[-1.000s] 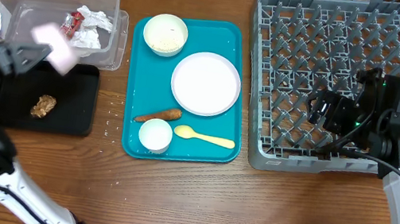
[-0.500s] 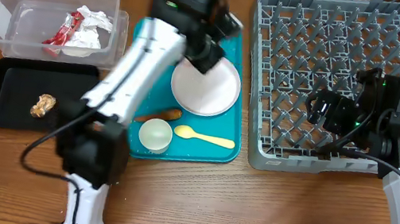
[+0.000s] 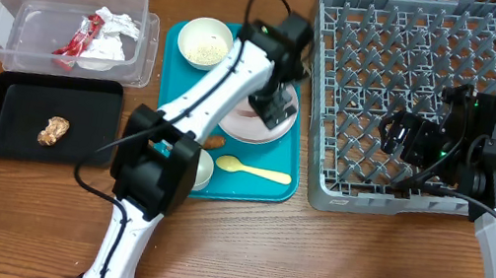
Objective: Sort waste into correct bins and load items into the dishwasher
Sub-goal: 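Place the emptied bowl onto the white plate with the left gripper, then grasp the white rice bowl and pour the rice onto the black tray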
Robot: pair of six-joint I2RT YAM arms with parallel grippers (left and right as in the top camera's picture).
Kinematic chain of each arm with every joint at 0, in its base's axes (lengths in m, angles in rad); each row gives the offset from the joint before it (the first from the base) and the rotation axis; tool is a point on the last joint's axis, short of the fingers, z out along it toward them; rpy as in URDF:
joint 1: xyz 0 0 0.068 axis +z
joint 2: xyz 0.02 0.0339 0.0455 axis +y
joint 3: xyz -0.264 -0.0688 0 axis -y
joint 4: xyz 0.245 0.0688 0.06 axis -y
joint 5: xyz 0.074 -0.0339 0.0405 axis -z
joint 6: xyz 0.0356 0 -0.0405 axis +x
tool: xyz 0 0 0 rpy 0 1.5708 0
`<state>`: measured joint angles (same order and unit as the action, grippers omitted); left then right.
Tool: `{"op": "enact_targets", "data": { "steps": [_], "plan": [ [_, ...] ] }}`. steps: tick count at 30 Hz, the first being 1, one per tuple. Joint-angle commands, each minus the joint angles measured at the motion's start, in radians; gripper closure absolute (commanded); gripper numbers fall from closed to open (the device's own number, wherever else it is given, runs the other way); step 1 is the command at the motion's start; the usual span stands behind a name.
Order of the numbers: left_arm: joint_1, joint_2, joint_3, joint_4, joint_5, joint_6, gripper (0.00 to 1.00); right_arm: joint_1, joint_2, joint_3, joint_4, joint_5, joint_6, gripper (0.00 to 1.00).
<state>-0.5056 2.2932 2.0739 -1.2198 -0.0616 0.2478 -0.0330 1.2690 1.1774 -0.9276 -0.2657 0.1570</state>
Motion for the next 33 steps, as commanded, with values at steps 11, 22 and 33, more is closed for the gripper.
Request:
{"op": "enact_targets", "data": {
  "steps": [11, 22, 33],
  "plan": [
    [0.323, 0.09, 0.234, 0.129, 0.149, -0.23, 0.34, -0.006, -0.004, 0.021, 0.006, -0.006, -0.001, 0.0],
    [0.263, 0.206, 0.234, 0.19, 0.156, -0.237, 0.57, -0.006, -0.004, 0.021, 0.005, -0.006, -0.001, 0.0],
    [0.263, 0.246, 0.291, 0.143, 0.173, -0.305, 0.96, -0.006, -0.004, 0.021, 0.005, -0.005, -0.001, 0.0]
  ]
}}
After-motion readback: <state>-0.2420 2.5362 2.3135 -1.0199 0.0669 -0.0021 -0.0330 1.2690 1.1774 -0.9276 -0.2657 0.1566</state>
